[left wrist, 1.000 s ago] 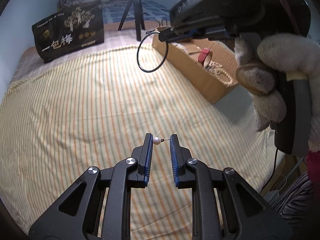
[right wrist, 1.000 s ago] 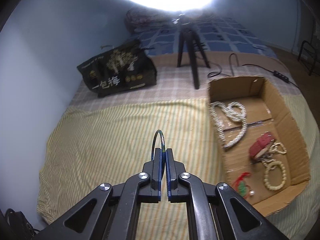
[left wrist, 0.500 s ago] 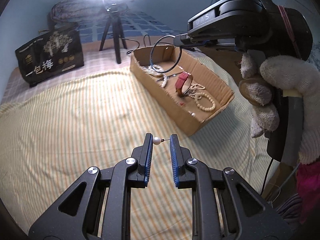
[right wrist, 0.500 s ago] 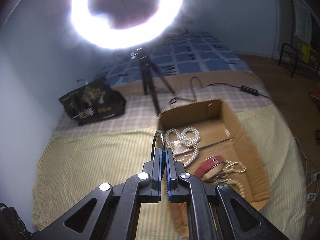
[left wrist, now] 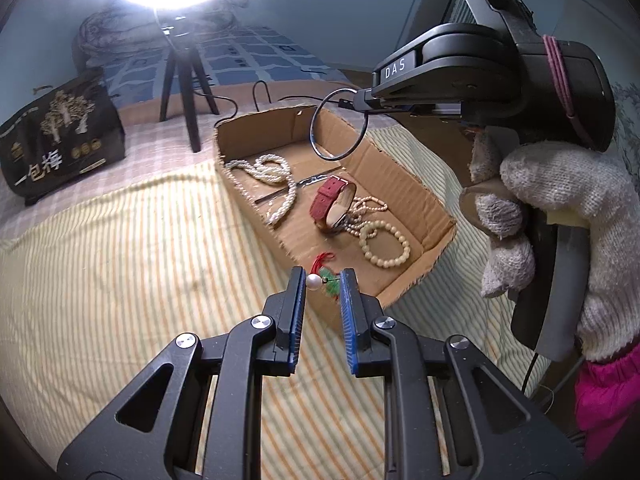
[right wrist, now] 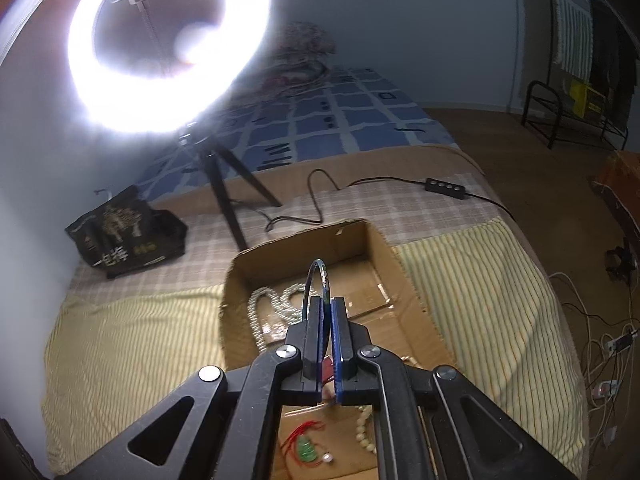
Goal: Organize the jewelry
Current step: 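Carry the bangle and earring over the cardboard box with both tools, then open the right tool to drop the bangle while the left tool releases the earring into the box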
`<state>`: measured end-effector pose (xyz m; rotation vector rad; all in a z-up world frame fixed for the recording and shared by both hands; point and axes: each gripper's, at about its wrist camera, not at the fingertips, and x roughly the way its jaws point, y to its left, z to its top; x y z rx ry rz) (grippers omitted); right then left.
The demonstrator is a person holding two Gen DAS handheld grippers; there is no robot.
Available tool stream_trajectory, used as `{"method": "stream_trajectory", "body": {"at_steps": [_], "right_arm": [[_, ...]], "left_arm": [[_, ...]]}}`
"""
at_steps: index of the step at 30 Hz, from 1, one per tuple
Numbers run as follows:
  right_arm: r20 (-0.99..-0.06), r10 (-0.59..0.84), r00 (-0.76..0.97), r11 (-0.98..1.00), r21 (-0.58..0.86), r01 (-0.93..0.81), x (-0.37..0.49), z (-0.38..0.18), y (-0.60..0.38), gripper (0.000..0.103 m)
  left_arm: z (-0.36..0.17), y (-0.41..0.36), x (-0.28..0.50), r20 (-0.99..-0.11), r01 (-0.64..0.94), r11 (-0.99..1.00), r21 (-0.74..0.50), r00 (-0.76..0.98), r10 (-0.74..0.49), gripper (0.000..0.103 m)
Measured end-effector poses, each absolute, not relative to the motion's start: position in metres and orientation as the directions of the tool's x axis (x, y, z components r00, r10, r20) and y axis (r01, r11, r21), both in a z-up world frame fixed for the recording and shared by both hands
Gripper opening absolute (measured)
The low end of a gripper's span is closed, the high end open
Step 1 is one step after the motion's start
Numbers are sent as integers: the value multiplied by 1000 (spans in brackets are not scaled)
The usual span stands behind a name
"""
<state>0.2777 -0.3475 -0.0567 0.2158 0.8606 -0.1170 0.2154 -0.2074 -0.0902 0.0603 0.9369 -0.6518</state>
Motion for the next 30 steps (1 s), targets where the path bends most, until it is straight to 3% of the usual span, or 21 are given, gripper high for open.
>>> {"method": "stream_trajectory", "body": {"at_steps": [30], "right_arm": [[-788, 31, 615, 963, 188, 192, 313, -91, -377, 2]], "left_arm": [[-103, -244, 228, -764, 573, 798, -185, 427, -484, 16]]}}
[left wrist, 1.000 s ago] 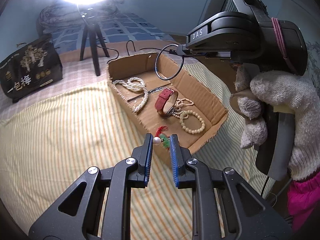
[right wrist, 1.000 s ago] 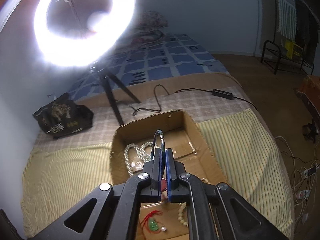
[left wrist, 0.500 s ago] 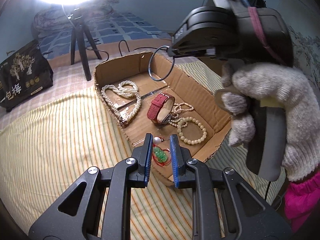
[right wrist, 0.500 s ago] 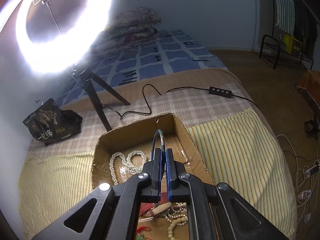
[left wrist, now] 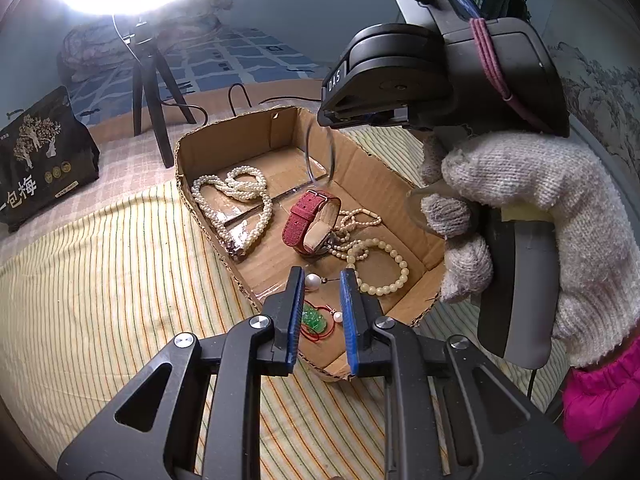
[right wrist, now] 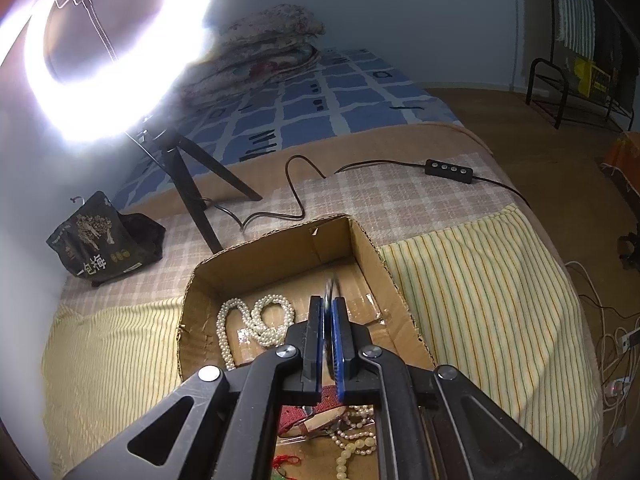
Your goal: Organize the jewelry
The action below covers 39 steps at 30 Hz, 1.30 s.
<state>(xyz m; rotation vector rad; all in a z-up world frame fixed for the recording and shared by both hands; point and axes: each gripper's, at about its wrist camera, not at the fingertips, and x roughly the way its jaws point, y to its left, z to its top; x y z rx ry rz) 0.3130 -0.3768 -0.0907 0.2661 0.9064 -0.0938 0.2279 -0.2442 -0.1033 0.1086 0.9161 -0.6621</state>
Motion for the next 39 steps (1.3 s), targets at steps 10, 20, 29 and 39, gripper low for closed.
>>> {"method": "stream_trajectory", "body": {"at_steps": [10, 20, 29, 39], "right_arm": [[-784, -15, 620, 969, 142, 202, 310, -86, -373, 59], [-773, -34, 633, 972, 123, 202, 305, -76, -370, 78], [-766, -53, 640, 978, 90, 189, 293, -61, -362, 84], [-748, -71, 660, 978, 77, 192, 272, -39, -359, 87]], "left_arm": [[-99, -241, 228, -756, 561, 809, -177, 448, -477, 43], [-93, -237, 224, -752, 555, 816, -163, 465, -467, 54], [-82, -231, 216, -740, 554, 818, -153, 484, -467, 60], [-61, -216, 201, -719, 553, 823, -133, 518, -464, 61]]}}
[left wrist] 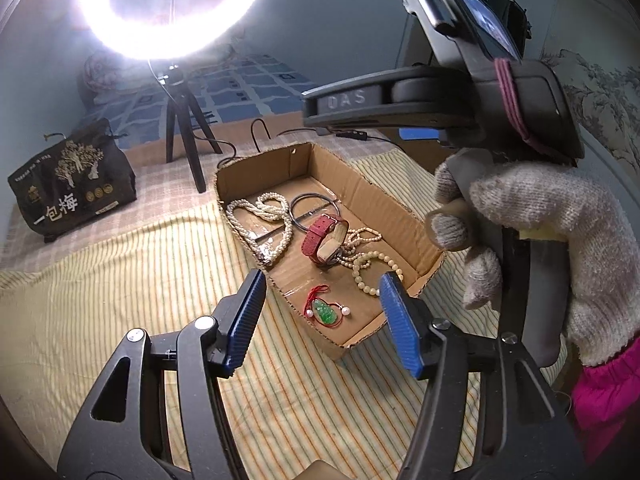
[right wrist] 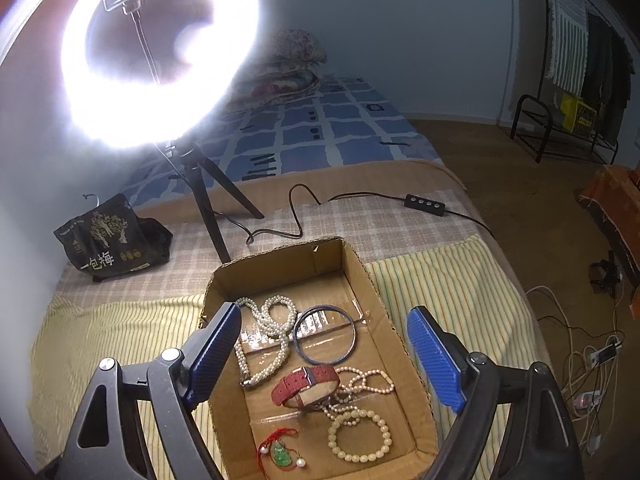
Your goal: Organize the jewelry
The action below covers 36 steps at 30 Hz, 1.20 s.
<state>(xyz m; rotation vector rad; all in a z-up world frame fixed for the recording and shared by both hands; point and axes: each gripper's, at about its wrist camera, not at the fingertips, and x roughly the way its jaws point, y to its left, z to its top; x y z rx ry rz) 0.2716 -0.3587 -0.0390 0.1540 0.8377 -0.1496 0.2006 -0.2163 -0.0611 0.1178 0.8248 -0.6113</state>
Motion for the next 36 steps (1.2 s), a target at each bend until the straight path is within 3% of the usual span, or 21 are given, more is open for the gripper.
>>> {"method": "stream_trajectory", "body": {"at_steps": [13, 24, 32, 36], "right_arm": [[-713, -87, 696, 979, 69, 193, 223, -9, -342, 88], [-618, -177, 766, 978, -26, 206, 167, 26, -311, 103], [-558, -203, 804, 977, -59, 205, 131, 38, -293, 103], [-537, -217, 815, 975, -89, 201, 118, 38, -284, 103]], "left_arm": [[-33, -175, 178, -692, 537, 837, -104, 566, -449, 64], [-9, -139, 154, -646, 520, 852, -66, 629, -433, 67], [1, -119, 138, -614, 497, 867, -38, 673, -413, 83], [4, -113, 133, -611, 489, 872, -23, 683, -399, 85]]}}
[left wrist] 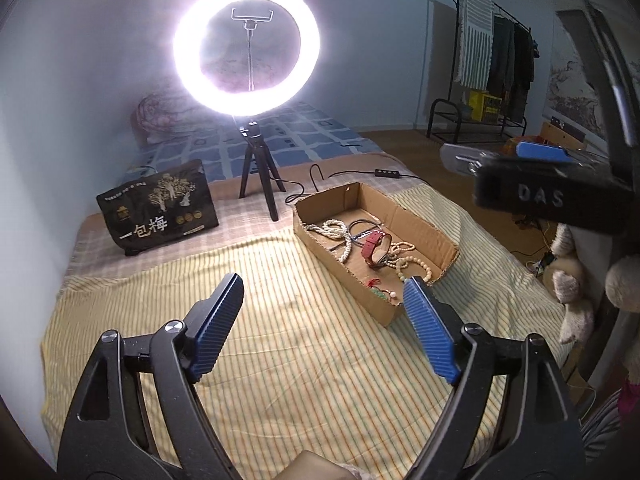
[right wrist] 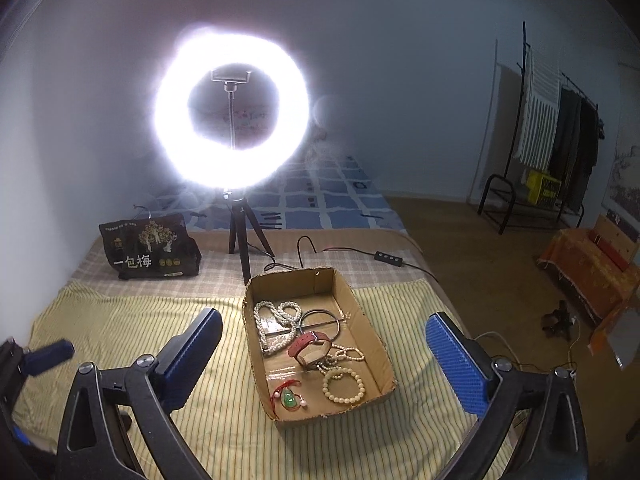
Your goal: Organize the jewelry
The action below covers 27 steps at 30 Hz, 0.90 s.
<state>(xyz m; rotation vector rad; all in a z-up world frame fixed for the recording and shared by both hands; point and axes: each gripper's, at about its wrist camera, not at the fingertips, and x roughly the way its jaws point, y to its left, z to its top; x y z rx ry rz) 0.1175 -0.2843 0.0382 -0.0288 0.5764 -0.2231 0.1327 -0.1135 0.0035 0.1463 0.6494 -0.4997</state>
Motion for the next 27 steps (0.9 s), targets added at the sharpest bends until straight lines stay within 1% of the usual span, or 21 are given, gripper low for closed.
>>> {"method": "stream_trajectory", "body": {"at_steps": [4, 8, 12, 14, 19, 22, 27], "right_arm": [[-510, -230, 829, 973, -116, 199, 104, 36, -279, 103], [-505, -213, 836, 977, -98, 189, 95, 32, -275, 103], [-493, -210, 845, 978, -101, 184, 89, 29, -270, 103], [-480, -211, 851, 977, -104, 184, 87, 29, -268, 103], [-454, -226, 862, 974, -115, 195, 85, 28, -268, 103], [-463, -224, 858, 975, -103, 199, 86, 25, -271, 103], [-470, -226, 853, 974, -97, 204, 86, 21, -274, 103]], "left_arm": [[3, -109, 129, -611, 477, 879, -10, 693, -383, 85], [2, -106, 128, -618, 461, 887, -7, 696, -366, 93], [3, -106, 126, -610, 441, 897, 15, 715, -342, 95], [3, -107, 125, -610, 425, 905, 31, 725, -320, 102], [5, -108, 122, -583, 412, 909, 56, 753, -306, 102], [5, -109, 122, -580, 405, 911, 74, 761, -291, 102], [3, -108, 123, -584, 400, 914, 69, 759, -288, 102]]}}
